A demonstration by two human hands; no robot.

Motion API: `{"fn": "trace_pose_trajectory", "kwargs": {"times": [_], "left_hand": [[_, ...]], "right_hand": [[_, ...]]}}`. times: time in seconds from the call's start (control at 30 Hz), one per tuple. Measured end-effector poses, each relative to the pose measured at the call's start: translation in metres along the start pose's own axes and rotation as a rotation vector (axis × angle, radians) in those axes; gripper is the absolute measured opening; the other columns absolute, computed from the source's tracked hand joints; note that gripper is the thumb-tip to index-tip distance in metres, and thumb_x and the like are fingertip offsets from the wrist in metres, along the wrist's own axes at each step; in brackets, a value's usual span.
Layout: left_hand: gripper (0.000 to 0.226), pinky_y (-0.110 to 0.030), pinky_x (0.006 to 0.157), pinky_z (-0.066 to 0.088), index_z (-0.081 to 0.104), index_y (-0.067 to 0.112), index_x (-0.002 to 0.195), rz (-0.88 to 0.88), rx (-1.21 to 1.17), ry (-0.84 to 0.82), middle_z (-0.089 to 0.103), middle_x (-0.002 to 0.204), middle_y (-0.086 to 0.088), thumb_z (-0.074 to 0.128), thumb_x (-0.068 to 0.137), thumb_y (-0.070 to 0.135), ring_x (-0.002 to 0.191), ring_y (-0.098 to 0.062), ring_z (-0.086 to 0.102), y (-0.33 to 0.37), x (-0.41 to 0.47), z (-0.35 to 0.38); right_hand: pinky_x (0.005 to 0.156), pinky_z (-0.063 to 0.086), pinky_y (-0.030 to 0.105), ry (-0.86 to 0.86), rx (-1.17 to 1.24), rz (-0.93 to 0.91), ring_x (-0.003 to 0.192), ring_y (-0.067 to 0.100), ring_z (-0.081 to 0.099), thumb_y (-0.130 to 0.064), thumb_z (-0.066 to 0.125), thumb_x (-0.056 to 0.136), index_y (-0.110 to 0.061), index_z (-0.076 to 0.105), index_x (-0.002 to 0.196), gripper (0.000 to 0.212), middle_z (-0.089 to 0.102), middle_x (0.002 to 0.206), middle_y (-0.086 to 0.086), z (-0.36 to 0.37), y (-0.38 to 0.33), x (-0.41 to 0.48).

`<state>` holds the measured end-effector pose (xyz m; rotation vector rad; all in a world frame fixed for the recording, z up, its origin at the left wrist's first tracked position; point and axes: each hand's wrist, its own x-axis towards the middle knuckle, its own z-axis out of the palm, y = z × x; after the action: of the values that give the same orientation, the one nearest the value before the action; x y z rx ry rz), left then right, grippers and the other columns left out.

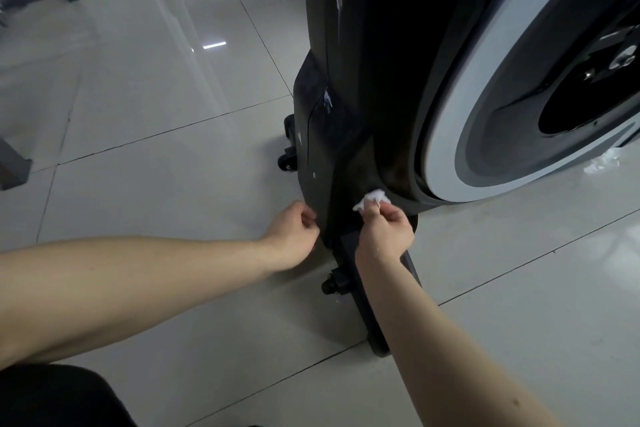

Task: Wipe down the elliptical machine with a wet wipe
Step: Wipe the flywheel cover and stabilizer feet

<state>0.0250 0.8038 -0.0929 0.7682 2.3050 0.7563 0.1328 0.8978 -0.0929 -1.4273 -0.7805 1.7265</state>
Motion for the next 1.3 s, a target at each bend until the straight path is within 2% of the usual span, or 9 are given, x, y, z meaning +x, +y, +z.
{"fn": "trace_pose_trajectory", "kwargs": {"times": [0.17,0.37,0.53,0.67,0.83,0.93,1.03,1.13,1.3], "left_hand": [[0.019,-0.025,0.067,0.053,0.053,0.021,0.115,-0.027,0.021,-0.039,0.061,0.103,0.003,0.053,0.097,0.013,0.081,-0.019,0.069,-0.005,0.003,-0.001],[0.015,-0.011,0.045,0.043,0.054,0.012,0.114,-0.040,-0.025,0.009,0.065,0.107,-0.012,0.050,0.100,0.010,0.070,-0.021,0.064,-0.003,0.009,0.005],[0.015,-0.018,0.055,0.044,0.055,0.014,0.112,-0.022,-0.016,-0.031,0.064,0.107,-0.007,0.050,0.098,0.010,0.071,-0.020,0.067,-0.005,0.011,0.006],[0.011,-0.035,0.082,0.057,0.061,0.021,0.107,-0.012,0.103,-0.057,0.066,0.104,-0.001,0.056,0.098,0.018,0.089,-0.021,0.068,-0.017,0.014,0.006],[0.023,-0.030,0.071,0.047,0.066,0.019,0.089,0.025,0.169,-0.162,0.069,0.086,-0.003,0.055,0.102,0.033,0.083,-0.021,0.065,-0.010,0.006,0.018],[0.025,-0.022,0.061,0.047,0.069,0.016,0.095,0.053,0.103,-0.294,0.071,0.081,0.002,0.055,0.103,0.035,0.067,-0.012,0.065,0.003,-0.003,0.035],[0.037,-0.030,0.058,0.047,0.067,0.009,0.103,0.036,-0.075,-0.495,0.075,0.094,-0.009,0.048,0.105,0.041,0.066,-0.022,0.065,0.018,-0.012,0.057],[0.049,-0.030,0.055,0.044,0.067,0.007,0.104,-0.006,-0.223,-0.595,0.072,0.088,-0.009,0.040,0.106,0.048,0.062,-0.024,0.064,0.032,-0.024,0.075],[0.013,-0.030,0.069,0.054,0.070,0.016,0.106,0.148,-0.019,-0.649,0.072,0.081,0.002,0.070,0.093,0.017,0.064,-0.011,0.067,0.031,-0.036,0.084]], "right_hand": [[0.063,0.051,0.028,-0.072,-0.118,0.139,0.078,0.022,0.063,-0.001,0.062,0.095,-0.011,0.063,0.098,0.011,0.063,0.082,0.003,-0.012,0.002,0.027],[0.083,0.056,0.028,-0.108,0.038,0.084,0.085,0.017,0.074,-0.012,0.078,0.087,-0.014,0.069,0.090,0.009,0.075,0.076,-0.002,0.014,-0.002,-0.017],[0.084,0.057,0.026,-0.121,0.028,-0.027,0.086,0.017,0.075,-0.016,0.077,0.087,-0.016,0.068,0.087,0.009,0.077,0.082,0.001,0.015,0.007,-0.020],[0.086,0.059,0.033,-0.040,-0.163,0.190,0.085,0.019,0.074,-0.011,0.073,0.088,-0.014,0.069,0.089,0.005,0.076,0.087,0.006,0.007,0.029,0.002],[0.072,0.065,0.033,-0.270,-0.511,0.076,0.073,0.016,0.073,-0.013,0.073,0.094,-0.011,0.068,0.095,0.006,0.072,0.090,0.008,-0.032,0.011,0.009],[0.065,0.065,0.038,-0.358,-0.634,0.040,0.059,0.016,0.068,-0.001,0.069,0.092,-0.004,0.063,0.083,0.011,0.066,0.077,0.010,-0.075,-0.011,0.005],[0.060,0.064,0.040,-0.385,-0.786,0.054,0.054,0.020,0.070,-0.006,0.071,0.090,-0.004,0.066,0.088,0.007,0.068,0.072,0.010,-0.116,-0.020,0.002],[0.051,0.058,0.031,-0.382,-0.854,0.030,0.048,0.016,0.066,-0.010,0.073,0.090,-0.002,0.066,0.089,0.010,0.065,0.066,0.006,-0.144,-0.012,0.000],[0.070,0.064,0.048,-0.398,-0.643,0.193,0.066,0.032,0.068,-0.003,0.072,0.091,0.009,0.063,0.099,0.017,0.065,0.078,0.016,-0.166,0.007,0.005]]}}
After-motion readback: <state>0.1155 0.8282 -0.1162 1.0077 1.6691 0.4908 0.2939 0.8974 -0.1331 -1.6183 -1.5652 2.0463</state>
